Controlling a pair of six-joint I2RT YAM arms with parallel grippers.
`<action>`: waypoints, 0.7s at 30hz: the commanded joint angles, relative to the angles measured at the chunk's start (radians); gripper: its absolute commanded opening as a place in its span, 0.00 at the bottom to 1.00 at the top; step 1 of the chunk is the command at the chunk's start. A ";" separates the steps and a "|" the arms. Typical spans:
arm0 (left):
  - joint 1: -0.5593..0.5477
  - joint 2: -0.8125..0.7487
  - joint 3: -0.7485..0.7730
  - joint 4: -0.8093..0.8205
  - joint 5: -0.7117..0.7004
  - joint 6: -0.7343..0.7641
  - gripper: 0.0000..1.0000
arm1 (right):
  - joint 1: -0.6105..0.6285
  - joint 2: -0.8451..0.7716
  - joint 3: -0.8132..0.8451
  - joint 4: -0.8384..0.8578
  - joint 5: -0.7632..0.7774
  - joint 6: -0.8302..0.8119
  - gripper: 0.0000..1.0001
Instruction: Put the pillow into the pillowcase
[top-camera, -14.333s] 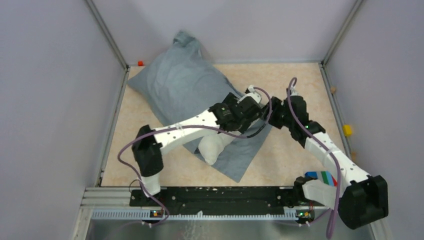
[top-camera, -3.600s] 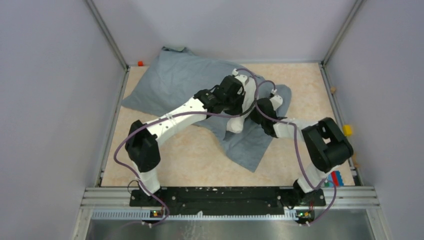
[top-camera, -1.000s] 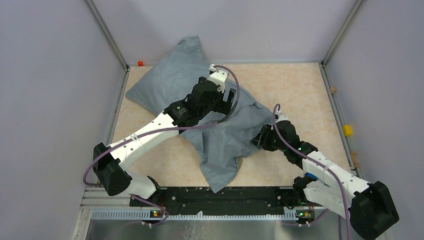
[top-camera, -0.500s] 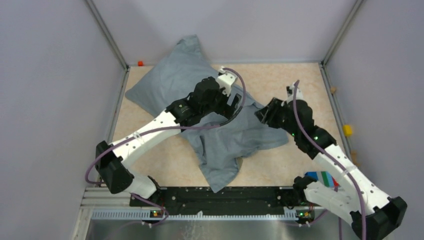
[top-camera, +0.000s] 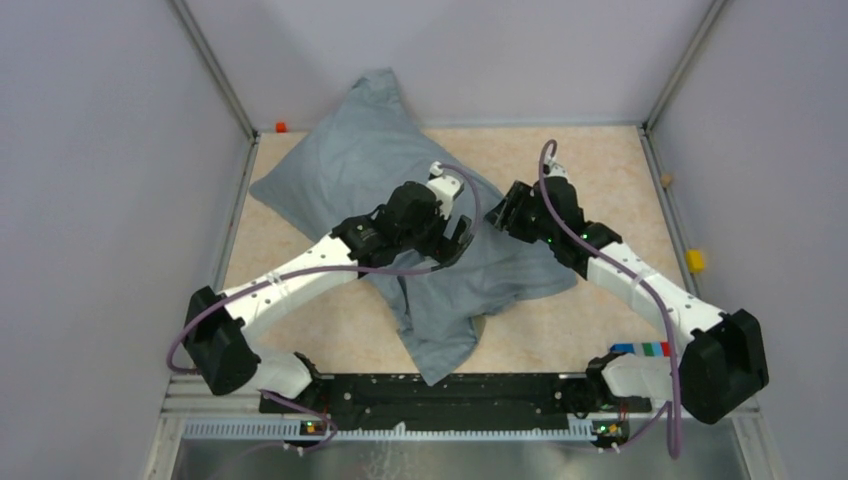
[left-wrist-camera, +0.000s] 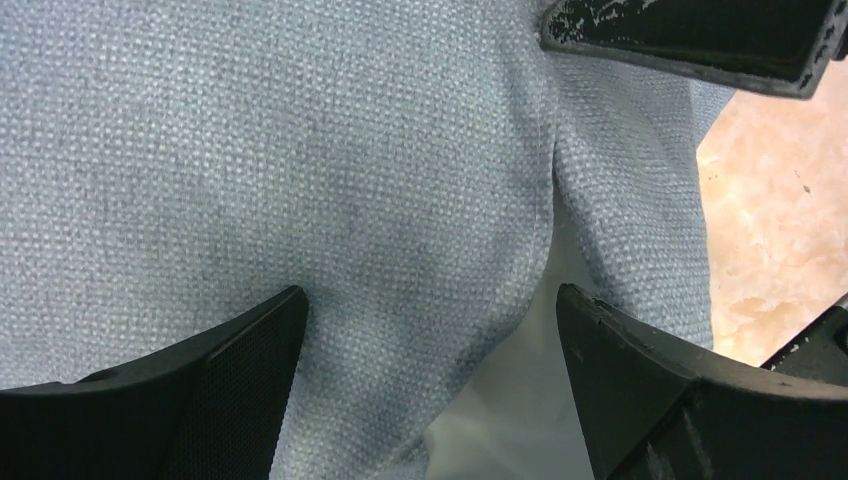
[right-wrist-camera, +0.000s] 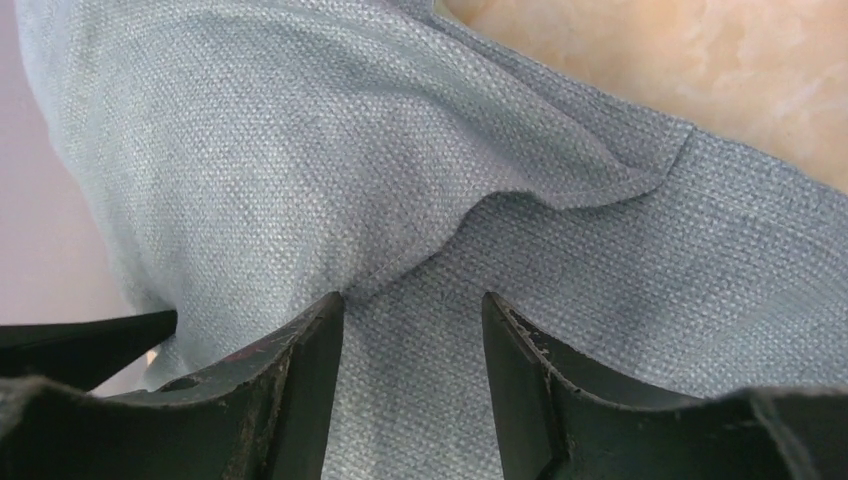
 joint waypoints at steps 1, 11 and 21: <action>-0.002 -0.054 -0.040 0.016 0.010 -0.033 0.99 | -0.007 -0.015 -0.001 0.146 0.033 0.076 0.54; -0.002 -0.059 -0.044 0.030 -0.010 -0.032 0.99 | -0.035 0.153 0.121 0.209 0.008 0.136 0.24; -0.002 0.052 0.082 0.076 0.003 0.008 0.99 | -0.103 0.212 0.461 0.046 -0.017 0.054 0.00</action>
